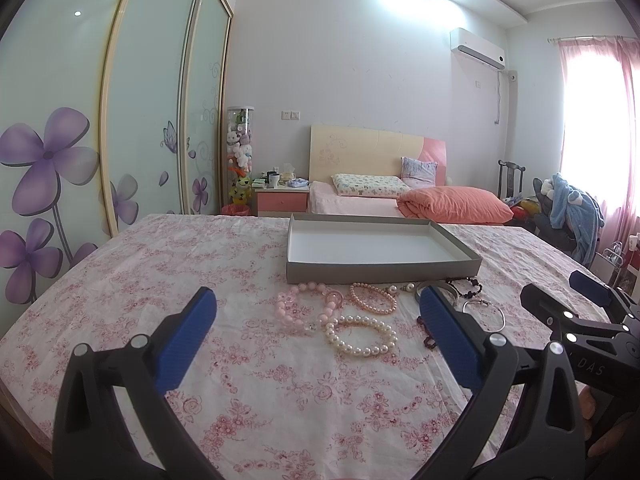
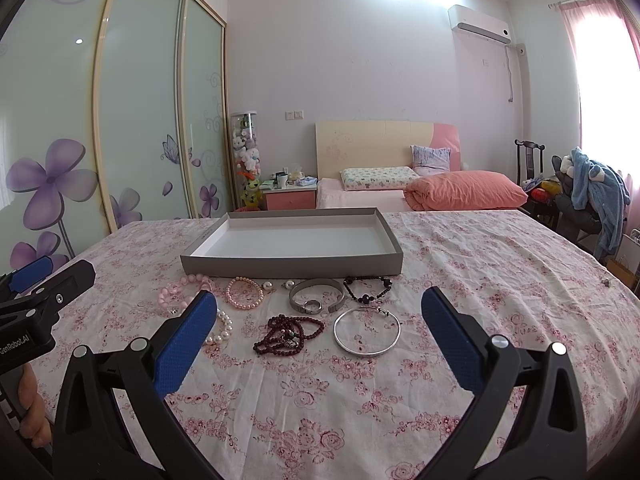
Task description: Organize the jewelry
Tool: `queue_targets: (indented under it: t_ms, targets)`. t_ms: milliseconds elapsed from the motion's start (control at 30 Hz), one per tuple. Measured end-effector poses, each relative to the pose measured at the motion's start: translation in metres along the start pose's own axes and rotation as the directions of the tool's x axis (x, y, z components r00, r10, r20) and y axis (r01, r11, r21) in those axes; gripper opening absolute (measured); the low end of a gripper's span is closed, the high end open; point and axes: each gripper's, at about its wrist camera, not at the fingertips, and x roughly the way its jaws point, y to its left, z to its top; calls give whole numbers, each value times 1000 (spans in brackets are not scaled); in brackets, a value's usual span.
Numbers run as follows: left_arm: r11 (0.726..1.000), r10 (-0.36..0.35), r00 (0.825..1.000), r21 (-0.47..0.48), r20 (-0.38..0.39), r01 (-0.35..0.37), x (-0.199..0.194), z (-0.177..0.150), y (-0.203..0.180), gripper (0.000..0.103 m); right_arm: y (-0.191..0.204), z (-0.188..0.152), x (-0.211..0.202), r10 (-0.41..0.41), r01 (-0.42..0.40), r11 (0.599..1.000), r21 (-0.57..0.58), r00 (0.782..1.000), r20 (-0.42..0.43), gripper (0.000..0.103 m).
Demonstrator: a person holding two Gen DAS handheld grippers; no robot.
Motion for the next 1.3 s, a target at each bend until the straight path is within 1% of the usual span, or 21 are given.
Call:
queue_targets:
  t_ms: [1133,1233,1300]
  targets:
    - [1000,-2,1000,-2,-8,2,-2,-1,-3,99,0,-1,3,1,-1,1000,4,1000,-7,101]
    - [1000,-1,1000,-3,-12,1,-1,-4,-6,99,0,-1,2,0,0,1000,3,1000,-17,101]
    - [1000,-4,1000,-10,-24,3,-5,-1,1,99,-2,-1,7,-3,3,1000,8,999,-36,101]
